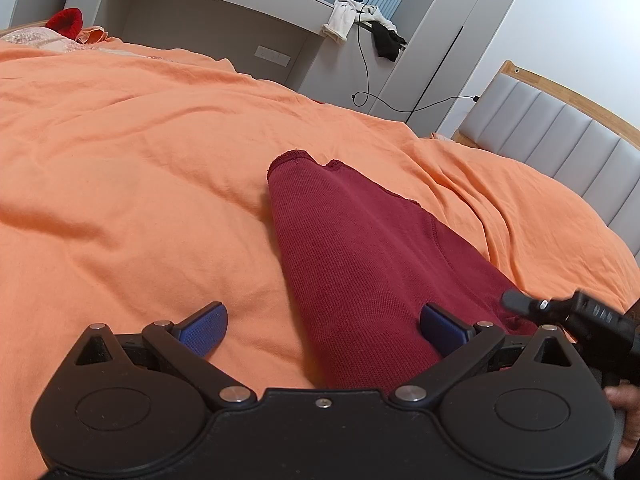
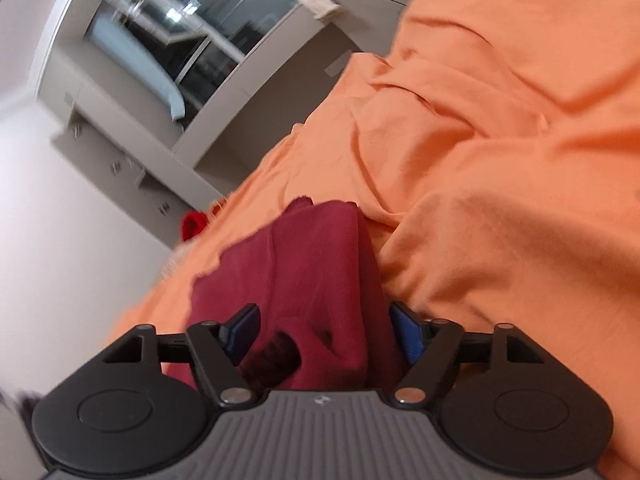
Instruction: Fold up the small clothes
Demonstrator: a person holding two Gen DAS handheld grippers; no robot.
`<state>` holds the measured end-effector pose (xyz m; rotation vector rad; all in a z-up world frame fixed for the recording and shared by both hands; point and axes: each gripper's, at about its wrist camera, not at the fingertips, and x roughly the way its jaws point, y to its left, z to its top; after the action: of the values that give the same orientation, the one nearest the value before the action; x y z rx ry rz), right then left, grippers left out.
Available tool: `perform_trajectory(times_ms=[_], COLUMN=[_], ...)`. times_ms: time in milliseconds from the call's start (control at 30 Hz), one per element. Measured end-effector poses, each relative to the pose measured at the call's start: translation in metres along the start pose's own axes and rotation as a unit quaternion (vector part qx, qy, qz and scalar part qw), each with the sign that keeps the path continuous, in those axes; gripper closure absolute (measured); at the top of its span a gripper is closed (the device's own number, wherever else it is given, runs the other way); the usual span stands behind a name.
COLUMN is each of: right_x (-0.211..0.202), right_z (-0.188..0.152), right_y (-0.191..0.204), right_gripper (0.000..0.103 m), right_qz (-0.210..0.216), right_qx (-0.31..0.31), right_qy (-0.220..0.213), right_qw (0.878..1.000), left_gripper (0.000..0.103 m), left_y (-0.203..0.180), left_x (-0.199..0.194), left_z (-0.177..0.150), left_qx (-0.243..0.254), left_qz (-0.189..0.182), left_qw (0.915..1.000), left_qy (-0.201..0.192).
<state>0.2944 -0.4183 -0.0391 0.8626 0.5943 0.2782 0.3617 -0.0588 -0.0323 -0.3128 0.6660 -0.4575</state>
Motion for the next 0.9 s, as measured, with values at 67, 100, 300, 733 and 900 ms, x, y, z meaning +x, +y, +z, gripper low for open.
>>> perform_trajectory(times_ms=[67,100,300,733,900], right_x=[0.002,0.004,0.012,0.012,0.01], right_z=[0.003,0.004,0.001,-0.002,-0.01], right_y=[-0.005,-0.006,-0.015,0.03,0.056], right_gripper=[0.028,0.03,0.059,0.075,0.078], right_qz=[0.008,0.006,-0.016,-0.031,-0.039], right_qx=[0.026,0.033,0.055,-0.044,-0.114], right_qy=[0.001,0.002,-0.003,-0.038,-0.051], right_qw=[1.0,0.999,0.998,0.998,0.991], left_gripper=[0.0,0.0,0.0,0.001,0.005], left_y=[0.0,0.0,0.0,0.009,0.004], left_x=[0.0,0.0,0.0,0.003,0.014], left_z=[0.0,0.0,0.0,0.015,0.019], left_qx=[0.0,0.0,0.0,-0.054,-0.062], left_qz=[0.0,0.0,0.0,-0.051,-0.089], left_qw=[1.0,1.0,1.0,0.9964,0.9903], left_qy=[0.0,0.0,0.0,0.041,0.087])
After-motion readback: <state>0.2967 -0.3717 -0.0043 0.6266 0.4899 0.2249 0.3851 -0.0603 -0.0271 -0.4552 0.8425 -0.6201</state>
